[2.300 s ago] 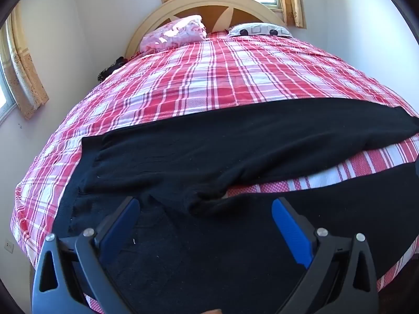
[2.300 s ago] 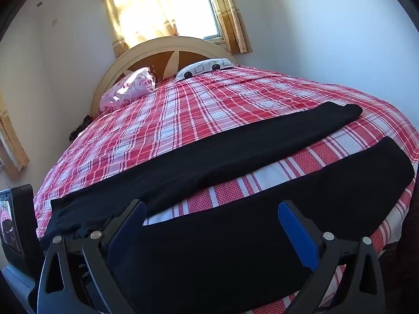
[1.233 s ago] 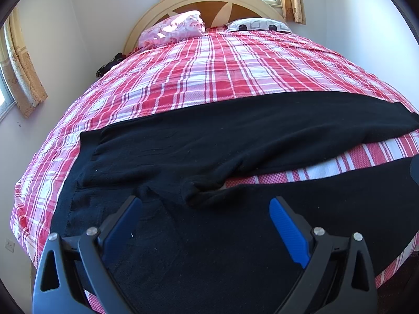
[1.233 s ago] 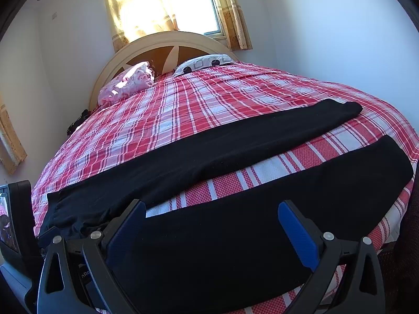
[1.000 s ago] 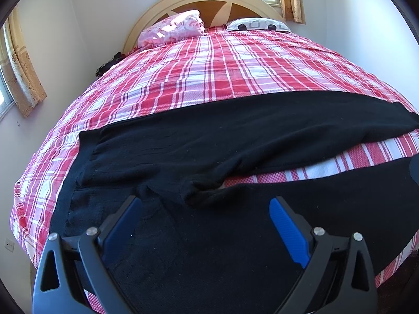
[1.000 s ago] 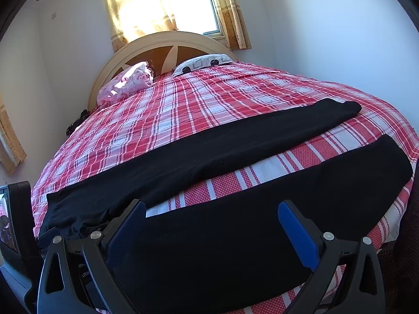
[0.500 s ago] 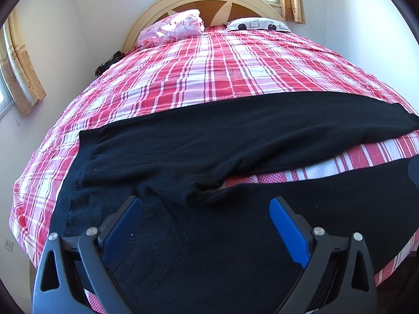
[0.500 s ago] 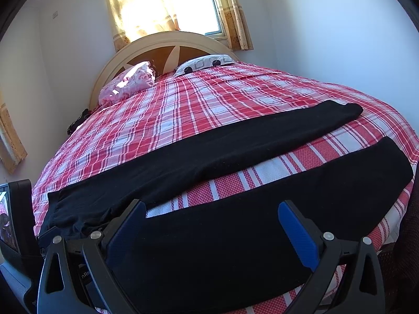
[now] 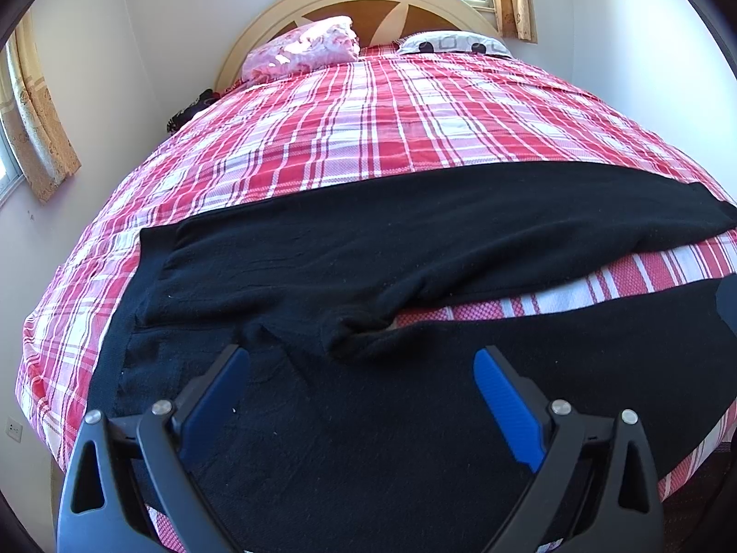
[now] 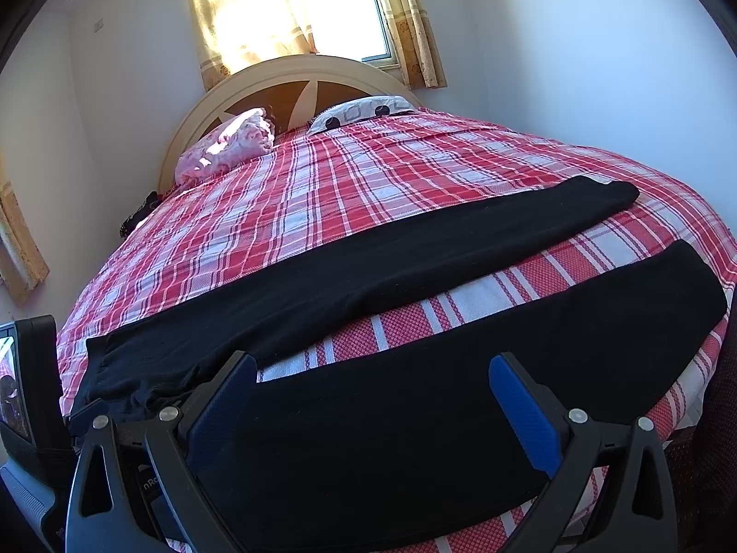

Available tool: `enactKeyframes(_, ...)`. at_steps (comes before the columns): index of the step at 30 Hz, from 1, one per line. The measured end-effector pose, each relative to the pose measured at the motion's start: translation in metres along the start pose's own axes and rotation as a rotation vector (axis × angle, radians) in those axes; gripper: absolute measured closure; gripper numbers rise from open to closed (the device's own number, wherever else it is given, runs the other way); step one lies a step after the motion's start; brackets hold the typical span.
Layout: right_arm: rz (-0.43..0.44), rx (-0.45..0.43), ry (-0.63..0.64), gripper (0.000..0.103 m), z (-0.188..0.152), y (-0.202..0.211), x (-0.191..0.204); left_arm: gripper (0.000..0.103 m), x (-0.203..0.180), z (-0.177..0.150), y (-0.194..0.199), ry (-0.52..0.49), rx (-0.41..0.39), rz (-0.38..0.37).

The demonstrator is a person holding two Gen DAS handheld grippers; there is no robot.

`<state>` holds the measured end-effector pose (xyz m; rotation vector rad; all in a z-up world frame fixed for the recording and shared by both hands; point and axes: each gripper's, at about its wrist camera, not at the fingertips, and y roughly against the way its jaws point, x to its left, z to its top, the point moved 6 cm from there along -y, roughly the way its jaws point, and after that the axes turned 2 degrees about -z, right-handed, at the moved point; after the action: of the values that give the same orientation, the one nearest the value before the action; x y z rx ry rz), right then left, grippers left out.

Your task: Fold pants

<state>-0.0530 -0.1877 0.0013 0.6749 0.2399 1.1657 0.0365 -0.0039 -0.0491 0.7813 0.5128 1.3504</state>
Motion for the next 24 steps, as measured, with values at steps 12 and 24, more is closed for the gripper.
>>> enactKeyframes(12, -0.001, 0.006, 0.003, 0.001, -0.0022, 0.0004, 0.0002, 0.003, 0.0017, -0.0024, -0.0018, 0.001, 0.010, -0.007)
enactKeyframes(24, -0.003, 0.024, 0.005, 0.001, -0.0052, -0.0060, 0.0022, 0.003, 0.0005, -0.0051, -0.0064, 0.003, 0.026, -0.013)
